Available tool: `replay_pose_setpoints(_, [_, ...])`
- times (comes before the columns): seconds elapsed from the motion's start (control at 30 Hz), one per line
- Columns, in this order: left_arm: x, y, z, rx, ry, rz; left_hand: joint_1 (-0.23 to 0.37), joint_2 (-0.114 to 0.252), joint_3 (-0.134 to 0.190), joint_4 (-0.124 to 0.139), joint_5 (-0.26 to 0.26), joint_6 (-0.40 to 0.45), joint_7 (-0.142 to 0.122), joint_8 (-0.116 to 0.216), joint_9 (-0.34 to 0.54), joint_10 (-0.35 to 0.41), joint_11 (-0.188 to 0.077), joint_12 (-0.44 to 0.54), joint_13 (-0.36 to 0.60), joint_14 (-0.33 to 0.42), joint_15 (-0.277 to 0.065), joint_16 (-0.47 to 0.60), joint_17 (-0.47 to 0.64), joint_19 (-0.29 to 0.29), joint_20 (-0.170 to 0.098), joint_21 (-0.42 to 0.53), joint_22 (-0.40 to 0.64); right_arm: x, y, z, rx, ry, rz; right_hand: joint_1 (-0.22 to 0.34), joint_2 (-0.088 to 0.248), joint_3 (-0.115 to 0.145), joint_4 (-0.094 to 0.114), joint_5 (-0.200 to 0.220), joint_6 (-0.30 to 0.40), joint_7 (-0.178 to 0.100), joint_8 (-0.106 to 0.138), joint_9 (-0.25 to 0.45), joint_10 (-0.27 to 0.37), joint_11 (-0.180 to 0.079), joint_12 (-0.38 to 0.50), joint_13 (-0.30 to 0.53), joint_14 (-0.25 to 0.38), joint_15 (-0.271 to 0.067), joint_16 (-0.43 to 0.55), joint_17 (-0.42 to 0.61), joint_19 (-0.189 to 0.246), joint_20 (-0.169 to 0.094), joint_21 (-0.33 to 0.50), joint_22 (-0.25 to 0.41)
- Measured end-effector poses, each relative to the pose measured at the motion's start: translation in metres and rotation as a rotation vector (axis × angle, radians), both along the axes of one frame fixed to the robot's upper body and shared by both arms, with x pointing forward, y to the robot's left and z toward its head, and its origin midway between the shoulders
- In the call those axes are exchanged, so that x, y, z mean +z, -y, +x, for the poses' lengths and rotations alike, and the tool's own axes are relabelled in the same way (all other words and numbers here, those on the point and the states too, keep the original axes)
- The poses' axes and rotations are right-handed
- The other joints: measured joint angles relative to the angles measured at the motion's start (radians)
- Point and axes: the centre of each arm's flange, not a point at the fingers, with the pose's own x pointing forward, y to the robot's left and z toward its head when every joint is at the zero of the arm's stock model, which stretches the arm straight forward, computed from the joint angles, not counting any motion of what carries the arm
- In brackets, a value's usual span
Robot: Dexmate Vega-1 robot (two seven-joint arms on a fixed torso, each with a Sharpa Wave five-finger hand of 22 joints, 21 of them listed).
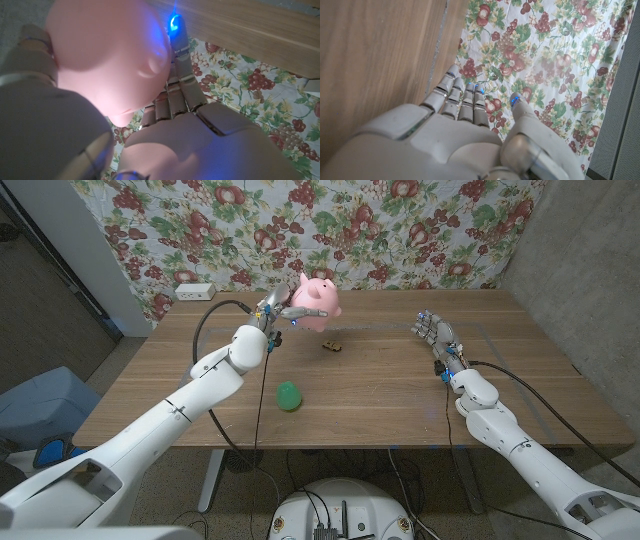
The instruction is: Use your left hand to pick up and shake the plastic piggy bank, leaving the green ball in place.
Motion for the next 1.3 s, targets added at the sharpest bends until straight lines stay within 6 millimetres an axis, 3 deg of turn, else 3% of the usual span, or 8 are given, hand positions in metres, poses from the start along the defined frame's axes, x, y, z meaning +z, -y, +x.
replay_pose_setpoints(0.5, [-0.003, 0.000, -0.002, -0.011, 0.037, -0.026, 0.000, 0.000, 0.000, 0.000, 0.005, 0.001, 0.001, 0.000, 0.000, 0.000, 0.000, -0.004, 0.006, 0.000, 0.000, -0.003, 0.000, 0.000, 0.000, 0.008, 0.000, 0.000, 0.000, 0.000, -0.001, 0.000, -0.001, 0.000, 0.000, 0.000, 0.000, 0.000, 0.000, 0.000, 0.000, 0.000, 0.000, 0.000, 0.000, 0.000, 0.000, 0.000, 0.000, 0.000, 0.000, 0.000, 0.000, 0.000])
replay_pose_setpoints(1.3, [-0.018, -0.011, -0.016, -0.085, 0.392, -0.361, 0.000, 0.000, 0.000, 0.000, 0.005, 0.001, 0.002, 0.000, 0.000, 0.003, -0.003, -0.011, 0.009, 0.000, 0.000, -0.003, 0.005, 0.000, 0.000, 0.015, 0.000, 0.001, 0.002, 0.000, 0.002, 0.001, -0.008, 0.000, 0.000, 0.000, 0.000, 0.000, 0.000, 0.000, 0.000, 0.000, 0.005, 0.005, 0.000, 0.000, 0.000, 0.000, 0.000, 0.000, 0.000, 0.000, -0.004, 0.000])
